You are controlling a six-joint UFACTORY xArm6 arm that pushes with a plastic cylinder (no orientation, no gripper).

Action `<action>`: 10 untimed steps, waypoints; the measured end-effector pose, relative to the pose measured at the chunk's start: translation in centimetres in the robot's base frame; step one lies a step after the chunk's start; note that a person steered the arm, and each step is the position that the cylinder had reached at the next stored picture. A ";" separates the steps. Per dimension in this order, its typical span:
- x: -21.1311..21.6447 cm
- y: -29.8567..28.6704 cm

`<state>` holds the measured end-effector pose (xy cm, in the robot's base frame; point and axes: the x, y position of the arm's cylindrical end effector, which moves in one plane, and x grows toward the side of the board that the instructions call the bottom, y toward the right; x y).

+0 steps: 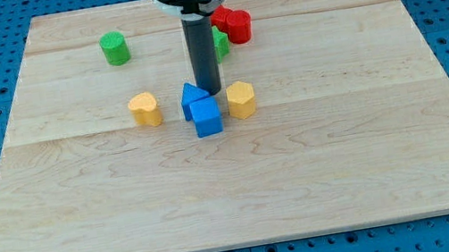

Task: Push the blue blocks towards the bottom

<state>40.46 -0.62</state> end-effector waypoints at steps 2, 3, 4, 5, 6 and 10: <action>-3.1 -4.6; -1.5 -3.4; 0.3 -1.1; 0.2 -3.4; 0.0 -3.6; -0.2 0.6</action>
<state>40.29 0.03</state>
